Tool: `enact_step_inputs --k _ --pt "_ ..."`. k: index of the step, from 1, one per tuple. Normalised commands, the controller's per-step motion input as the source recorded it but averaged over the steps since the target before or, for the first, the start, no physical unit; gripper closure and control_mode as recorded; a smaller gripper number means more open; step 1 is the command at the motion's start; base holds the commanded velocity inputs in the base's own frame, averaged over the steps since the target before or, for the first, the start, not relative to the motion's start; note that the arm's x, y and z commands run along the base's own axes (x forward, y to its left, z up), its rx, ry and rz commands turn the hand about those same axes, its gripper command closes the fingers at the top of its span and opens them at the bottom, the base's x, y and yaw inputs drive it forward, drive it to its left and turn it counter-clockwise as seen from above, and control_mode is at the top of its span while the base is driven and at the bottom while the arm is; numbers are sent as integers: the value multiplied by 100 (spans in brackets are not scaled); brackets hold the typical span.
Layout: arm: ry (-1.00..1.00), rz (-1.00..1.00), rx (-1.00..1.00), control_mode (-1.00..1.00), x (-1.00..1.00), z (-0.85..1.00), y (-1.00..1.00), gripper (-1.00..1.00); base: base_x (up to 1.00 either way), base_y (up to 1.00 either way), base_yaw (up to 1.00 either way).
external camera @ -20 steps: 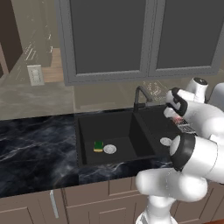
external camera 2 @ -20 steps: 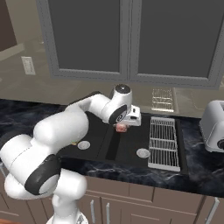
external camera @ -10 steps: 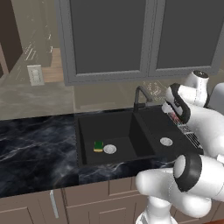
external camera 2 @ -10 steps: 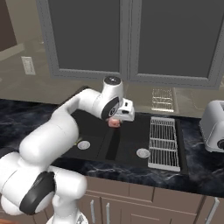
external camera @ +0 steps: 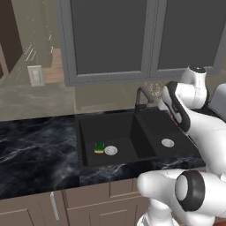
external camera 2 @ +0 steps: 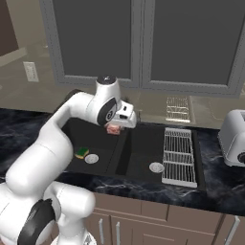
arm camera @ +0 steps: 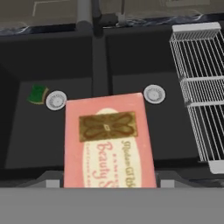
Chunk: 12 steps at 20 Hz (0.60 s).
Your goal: Pick up the bar soap and sponge from the sink, and place them back in the cabinet, and close the cabinet doors.
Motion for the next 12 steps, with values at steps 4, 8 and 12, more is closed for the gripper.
enact_step_inputs --k 4,8,12 --pt "0 -8 0 -100 -32 31 25 100 0 0 0" --pt "0 -5 0 -100 -26 25 19 100 0 0 0" --pt "0 0 0 -100 -36 28 0 100 0 0 0"
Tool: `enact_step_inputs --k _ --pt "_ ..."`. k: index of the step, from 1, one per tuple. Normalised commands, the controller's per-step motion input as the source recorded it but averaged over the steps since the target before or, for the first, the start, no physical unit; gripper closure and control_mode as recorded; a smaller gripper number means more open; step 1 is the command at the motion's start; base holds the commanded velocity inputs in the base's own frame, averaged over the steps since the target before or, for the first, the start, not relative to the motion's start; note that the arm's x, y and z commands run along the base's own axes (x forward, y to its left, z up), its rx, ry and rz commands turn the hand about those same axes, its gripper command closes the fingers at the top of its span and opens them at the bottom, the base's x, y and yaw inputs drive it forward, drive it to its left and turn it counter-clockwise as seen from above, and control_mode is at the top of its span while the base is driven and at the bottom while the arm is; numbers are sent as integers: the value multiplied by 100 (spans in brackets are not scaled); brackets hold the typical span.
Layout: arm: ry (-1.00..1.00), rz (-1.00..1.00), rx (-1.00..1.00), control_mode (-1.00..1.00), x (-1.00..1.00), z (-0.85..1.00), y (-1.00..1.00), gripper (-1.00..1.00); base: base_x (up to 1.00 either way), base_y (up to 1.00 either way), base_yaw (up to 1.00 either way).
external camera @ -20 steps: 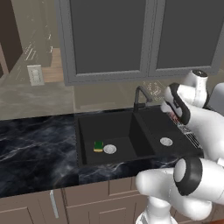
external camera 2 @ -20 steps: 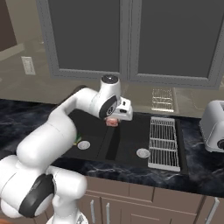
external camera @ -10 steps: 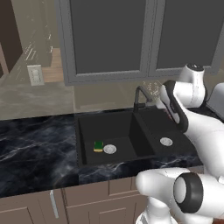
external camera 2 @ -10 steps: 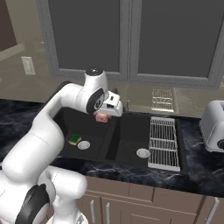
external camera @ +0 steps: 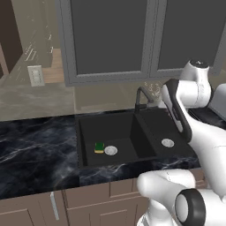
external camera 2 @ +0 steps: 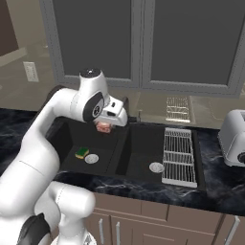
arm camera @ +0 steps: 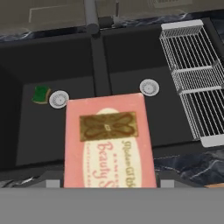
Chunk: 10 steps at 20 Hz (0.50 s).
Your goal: Pick up the bar soap and sponge from the sink, and place them back in the cabinet, and close the cabinet doors.
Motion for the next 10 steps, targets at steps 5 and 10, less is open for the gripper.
enact_step_inputs --k 5,10 --pt "0 0 -1 -100 -26 21 12 100 0 0 0" --pt "0 0 -2 -100 -24 28 14 100 0 0 0"
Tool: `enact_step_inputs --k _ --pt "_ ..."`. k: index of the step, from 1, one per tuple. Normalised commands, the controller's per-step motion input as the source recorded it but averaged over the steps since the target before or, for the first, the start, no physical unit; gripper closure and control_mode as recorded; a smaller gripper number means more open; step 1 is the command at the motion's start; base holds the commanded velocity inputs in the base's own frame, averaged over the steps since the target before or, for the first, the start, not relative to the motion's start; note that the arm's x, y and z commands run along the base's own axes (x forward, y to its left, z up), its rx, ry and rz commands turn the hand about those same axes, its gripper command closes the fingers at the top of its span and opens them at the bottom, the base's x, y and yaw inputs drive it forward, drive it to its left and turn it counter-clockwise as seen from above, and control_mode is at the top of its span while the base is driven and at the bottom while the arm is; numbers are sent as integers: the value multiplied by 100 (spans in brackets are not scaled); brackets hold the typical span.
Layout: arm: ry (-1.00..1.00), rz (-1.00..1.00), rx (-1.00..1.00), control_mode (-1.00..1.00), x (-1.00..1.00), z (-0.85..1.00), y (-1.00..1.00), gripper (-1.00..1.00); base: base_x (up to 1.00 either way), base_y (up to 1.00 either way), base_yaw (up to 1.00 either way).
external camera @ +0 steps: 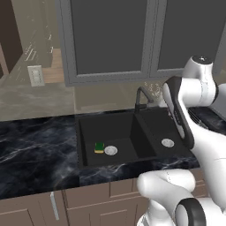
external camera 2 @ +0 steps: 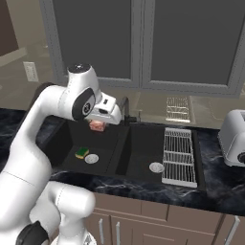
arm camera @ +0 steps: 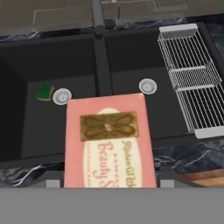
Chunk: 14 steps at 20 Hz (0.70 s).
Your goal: Pick up the bar soap and sponge from the sink, and place them back in the cabinet, and close the cabinet doors.
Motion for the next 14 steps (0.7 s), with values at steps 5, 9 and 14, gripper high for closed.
enact_step_inputs --k 5,9,14 --pt "0 0 -3 -100 -18 41 11 100 0 0 0" --pt "0 0 -2 -100 -18 41 14 100 0 0 0" --pt "0 0 0 -100 -28 35 7 100 0 0 0"
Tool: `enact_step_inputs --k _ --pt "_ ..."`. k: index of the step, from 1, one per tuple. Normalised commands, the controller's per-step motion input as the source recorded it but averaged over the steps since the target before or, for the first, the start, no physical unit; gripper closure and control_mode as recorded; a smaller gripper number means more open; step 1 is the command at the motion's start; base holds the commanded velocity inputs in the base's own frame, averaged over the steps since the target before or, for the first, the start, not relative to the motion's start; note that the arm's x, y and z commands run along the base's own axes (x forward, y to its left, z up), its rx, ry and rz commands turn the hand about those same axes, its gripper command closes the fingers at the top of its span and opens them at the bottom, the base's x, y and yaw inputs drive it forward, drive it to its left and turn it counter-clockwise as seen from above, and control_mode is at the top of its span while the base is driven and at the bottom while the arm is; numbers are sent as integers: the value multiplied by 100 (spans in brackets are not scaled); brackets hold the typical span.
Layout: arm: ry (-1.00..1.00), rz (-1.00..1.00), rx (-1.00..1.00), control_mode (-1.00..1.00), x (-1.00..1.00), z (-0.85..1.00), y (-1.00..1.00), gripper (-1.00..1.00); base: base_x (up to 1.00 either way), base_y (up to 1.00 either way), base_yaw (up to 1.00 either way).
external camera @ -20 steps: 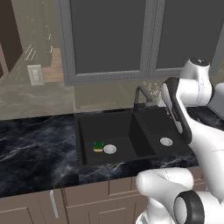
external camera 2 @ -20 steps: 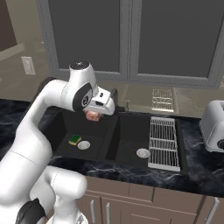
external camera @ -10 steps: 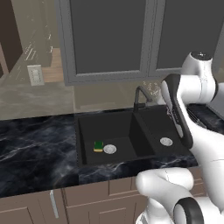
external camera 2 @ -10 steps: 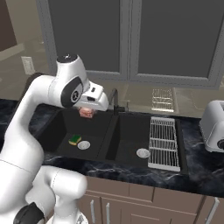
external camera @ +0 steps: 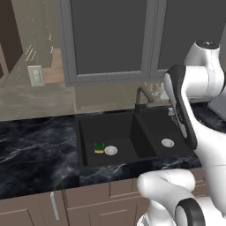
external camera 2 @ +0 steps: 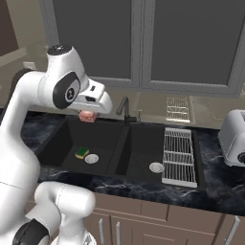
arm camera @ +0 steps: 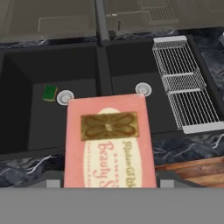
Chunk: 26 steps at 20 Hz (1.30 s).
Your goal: Pick up the bar soap and sponge from the sink, and place them back in the cabinet, and close the cabinet doors.
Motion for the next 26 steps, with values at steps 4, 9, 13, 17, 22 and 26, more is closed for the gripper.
enact_step_inputs --k 4,9,13,17,22,26 --pt "0 0 0 -100 -42 22 0 100 0 0 0" --pt "0 0 0 -100 -47 12 0 100 0 0 0" --pt "0 0 0 -100 -41 2 2 100 0 0 0" --pt "0 0 0 100 0 0 0 100 -52 3 0" --pt "0 0 0 100 0 0 0 100 -81 0 3" --pt "0 0 0 100 0 0 0 100 -91 2 13"
